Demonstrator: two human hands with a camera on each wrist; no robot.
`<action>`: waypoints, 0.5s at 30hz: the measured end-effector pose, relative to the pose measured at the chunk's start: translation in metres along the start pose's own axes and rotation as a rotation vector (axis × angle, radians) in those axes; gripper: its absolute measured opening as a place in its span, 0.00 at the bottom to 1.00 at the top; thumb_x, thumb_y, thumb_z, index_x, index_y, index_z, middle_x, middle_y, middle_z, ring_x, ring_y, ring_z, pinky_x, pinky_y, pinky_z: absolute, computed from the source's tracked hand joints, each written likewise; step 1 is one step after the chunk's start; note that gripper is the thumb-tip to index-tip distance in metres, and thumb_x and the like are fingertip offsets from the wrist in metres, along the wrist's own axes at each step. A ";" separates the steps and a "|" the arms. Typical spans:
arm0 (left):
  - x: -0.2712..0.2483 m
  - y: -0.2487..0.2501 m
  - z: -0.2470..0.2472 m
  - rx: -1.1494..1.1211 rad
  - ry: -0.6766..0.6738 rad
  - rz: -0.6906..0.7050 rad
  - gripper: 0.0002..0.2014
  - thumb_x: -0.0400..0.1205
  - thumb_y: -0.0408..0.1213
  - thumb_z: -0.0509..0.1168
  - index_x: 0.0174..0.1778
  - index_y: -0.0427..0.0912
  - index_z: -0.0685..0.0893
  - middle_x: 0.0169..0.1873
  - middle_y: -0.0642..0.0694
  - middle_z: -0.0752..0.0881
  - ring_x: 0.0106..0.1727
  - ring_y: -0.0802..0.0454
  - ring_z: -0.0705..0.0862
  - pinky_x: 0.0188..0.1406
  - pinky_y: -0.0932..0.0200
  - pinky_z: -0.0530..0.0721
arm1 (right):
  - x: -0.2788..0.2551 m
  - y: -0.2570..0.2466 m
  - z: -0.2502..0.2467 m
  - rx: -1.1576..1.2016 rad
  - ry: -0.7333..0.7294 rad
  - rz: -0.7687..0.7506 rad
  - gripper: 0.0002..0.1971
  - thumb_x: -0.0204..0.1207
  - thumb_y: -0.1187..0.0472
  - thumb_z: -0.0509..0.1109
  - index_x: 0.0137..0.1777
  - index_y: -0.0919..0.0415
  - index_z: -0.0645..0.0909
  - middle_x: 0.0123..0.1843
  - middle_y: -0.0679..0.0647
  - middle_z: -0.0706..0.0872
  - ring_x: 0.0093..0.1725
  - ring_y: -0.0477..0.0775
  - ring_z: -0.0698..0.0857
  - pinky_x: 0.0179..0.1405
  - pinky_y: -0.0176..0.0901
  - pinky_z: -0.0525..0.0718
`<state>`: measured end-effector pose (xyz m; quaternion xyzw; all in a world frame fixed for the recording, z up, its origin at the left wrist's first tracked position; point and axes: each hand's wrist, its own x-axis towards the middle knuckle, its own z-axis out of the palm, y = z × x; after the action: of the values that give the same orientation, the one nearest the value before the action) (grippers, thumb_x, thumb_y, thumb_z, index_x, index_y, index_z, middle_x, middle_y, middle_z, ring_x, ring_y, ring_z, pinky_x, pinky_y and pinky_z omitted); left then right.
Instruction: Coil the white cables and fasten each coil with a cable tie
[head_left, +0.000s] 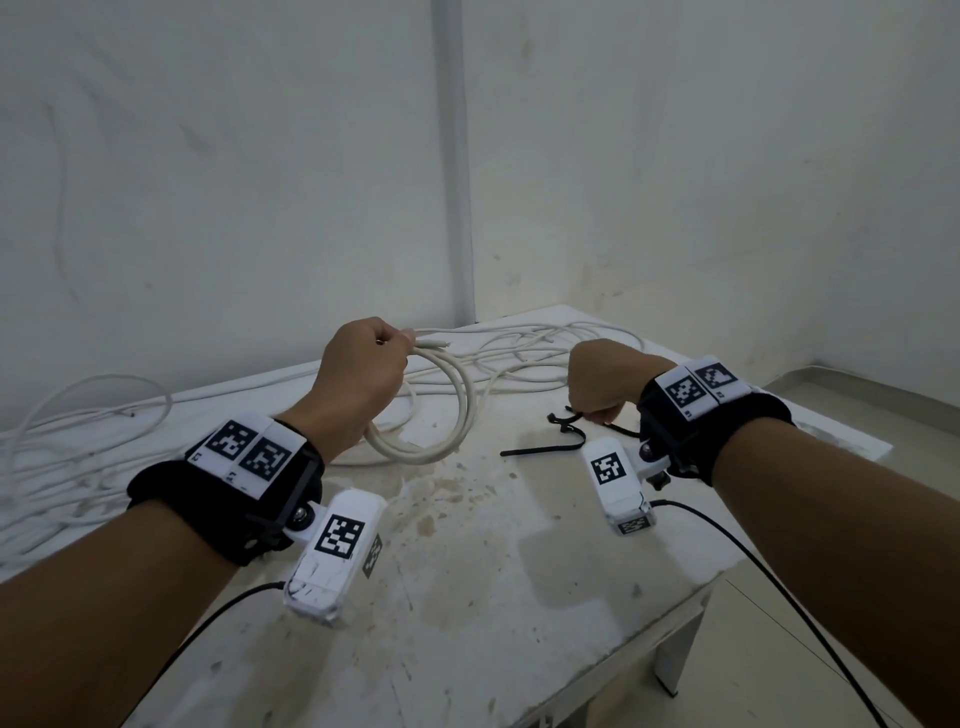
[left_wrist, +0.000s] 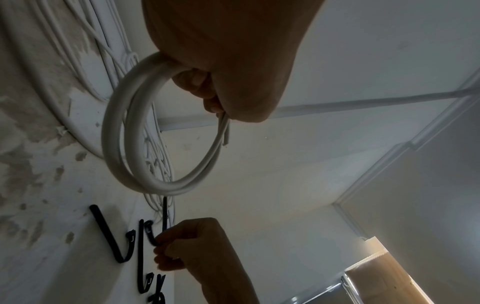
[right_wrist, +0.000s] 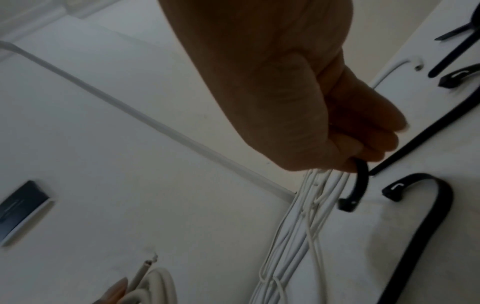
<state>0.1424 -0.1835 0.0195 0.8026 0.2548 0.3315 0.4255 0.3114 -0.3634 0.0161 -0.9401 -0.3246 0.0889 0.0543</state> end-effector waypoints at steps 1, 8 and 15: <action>0.000 0.000 -0.001 0.004 0.001 0.000 0.13 0.87 0.43 0.63 0.39 0.42 0.82 0.32 0.45 0.80 0.22 0.52 0.69 0.23 0.60 0.68 | 0.000 -0.004 -0.002 -0.018 0.005 -0.016 0.07 0.62 0.74 0.68 0.26 0.64 0.82 0.19 0.53 0.85 0.25 0.57 0.86 0.31 0.44 0.89; 0.001 -0.002 -0.010 -0.013 0.020 -0.004 0.12 0.87 0.42 0.62 0.41 0.41 0.82 0.32 0.47 0.82 0.19 0.56 0.69 0.22 0.62 0.68 | 0.004 -0.029 -0.009 0.036 0.357 -0.240 0.09 0.76 0.54 0.76 0.41 0.59 0.89 0.31 0.49 0.81 0.40 0.55 0.81 0.36 0.41 0.72; 0.005 -0.015 -0.038 0.001 0.057 0.009 0.12 0.87 0.42 0.63 0.37 0.45 0.80 0.31 0.48 0.82 0.18 0.59 0.68 0.22 0.60 0.66 | 0.025 -0.105 -0.005 0.254 0.460 -0.493 0.08 0.78 0.59 0.73 0.47 0.59 0.94 0.40 0.57 0.92 0.39 0.56 0.85 0.41 0.46 0.82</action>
<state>0.1150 -0.1525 0.0243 0.7941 0.2633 0.3561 0.4162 0.2691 -0.2655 0.0347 -0.8146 -0.5074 -0.1013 0.2619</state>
